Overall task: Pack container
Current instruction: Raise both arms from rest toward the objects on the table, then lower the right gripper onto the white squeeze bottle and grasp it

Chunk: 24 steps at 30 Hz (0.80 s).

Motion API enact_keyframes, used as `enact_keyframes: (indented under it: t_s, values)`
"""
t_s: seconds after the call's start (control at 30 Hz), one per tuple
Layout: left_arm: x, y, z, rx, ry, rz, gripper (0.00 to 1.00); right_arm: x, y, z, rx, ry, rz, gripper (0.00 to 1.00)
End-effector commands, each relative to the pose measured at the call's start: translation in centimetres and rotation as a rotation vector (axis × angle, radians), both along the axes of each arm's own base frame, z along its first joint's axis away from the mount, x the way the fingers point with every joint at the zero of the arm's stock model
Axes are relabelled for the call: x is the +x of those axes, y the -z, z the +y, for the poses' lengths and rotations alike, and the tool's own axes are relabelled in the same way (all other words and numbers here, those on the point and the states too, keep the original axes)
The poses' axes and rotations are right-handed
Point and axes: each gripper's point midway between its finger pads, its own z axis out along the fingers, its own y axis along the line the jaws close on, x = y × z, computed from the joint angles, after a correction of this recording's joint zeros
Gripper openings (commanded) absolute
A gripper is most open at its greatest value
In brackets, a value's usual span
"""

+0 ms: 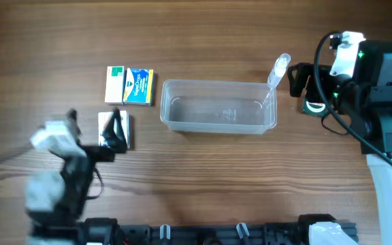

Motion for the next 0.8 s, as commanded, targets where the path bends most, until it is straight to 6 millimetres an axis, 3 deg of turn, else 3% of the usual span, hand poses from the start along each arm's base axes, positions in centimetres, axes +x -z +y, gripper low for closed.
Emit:
enact_keyframes:
  t_s: [0.0,0.17,0.3,0.4,0.5,0.77]
  values:
    - [3.8,-3.5,0.2,0.083,-0.002,0.231,1.00,0.1,-0.2,-0.6,-0.026,0.013,0.003,1.00]
    - [8.7,-0.8,0.2,0.098,0.001,0.537,1.00,1.9,1.9,-1.8,-0.081,0.067,0.054,1.00]
    - [12.0,3.3,0.0,0.103,0.006,0.654,1.00,4.0,4.2,-1.7,-0.080,0.062,0.100,1.00]
    - [13.6,6.4,0.0,0.106,0.009,0.734,1.00,5.2,6.0,-1.7,-0.077,0.068,0.138,1.00]
    - [14.9,8.3,-0.1,0.107,0.009,0.771,1.00,6.4,6.4,-1.6,-0.076,0.068,0.121,1.00]
    - [17.8,10.5,-0.2,0.103,0.007,0.768,1.00,9.1,7.7,-0.6,-0.036,0.051,0.097,1.00]
